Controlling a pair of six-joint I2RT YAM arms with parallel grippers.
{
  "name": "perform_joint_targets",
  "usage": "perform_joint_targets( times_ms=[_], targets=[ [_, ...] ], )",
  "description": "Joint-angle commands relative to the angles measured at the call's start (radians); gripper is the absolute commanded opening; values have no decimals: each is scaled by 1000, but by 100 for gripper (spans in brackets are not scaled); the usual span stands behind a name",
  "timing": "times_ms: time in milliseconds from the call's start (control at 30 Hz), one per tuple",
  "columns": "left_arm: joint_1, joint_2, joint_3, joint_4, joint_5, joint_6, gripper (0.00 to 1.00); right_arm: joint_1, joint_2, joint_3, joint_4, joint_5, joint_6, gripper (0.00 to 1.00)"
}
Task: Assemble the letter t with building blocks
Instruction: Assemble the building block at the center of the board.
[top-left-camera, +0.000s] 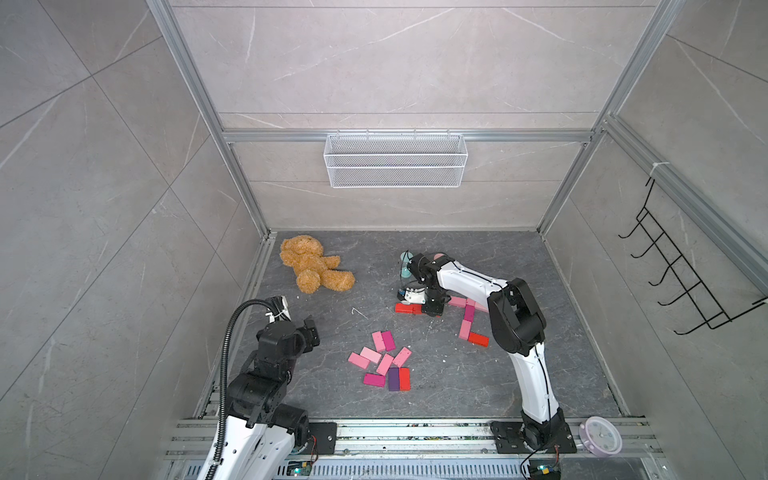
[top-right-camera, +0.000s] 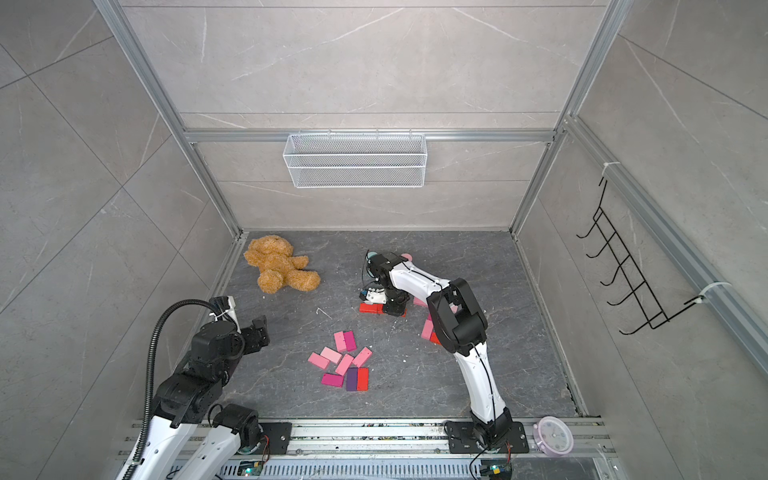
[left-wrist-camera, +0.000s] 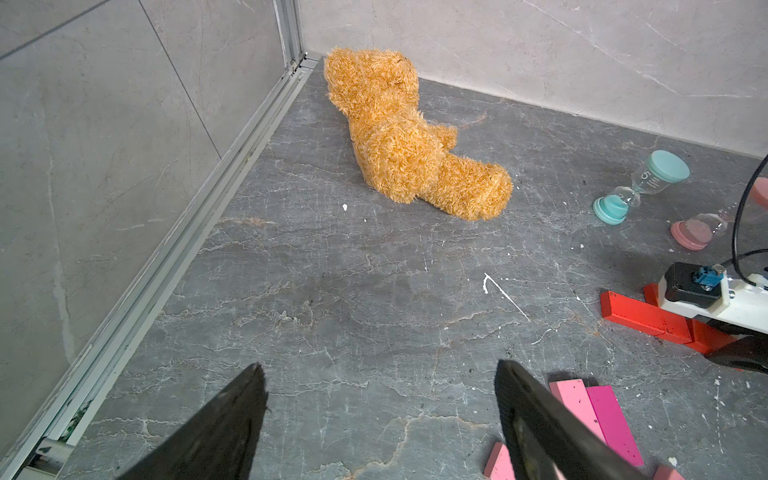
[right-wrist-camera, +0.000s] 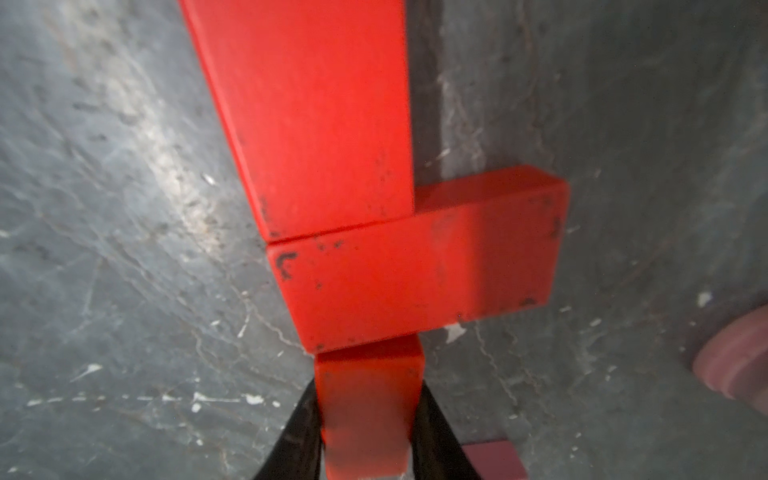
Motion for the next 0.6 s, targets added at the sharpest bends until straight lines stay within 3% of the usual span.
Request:
perform_joint_targets(
  times_ms=[0,200,567],
  targets=[
    [-4,-6,13,16,-10,25,88,6,52,-21,-21,0,-25,30],
    [-5,-2,13,19,-6,25,88,6,55,-22,-13,9,-48,20],
    [-4,-12,9,24,-5,27,88,6,69,9,-19,22,-54,16]
  ],
)
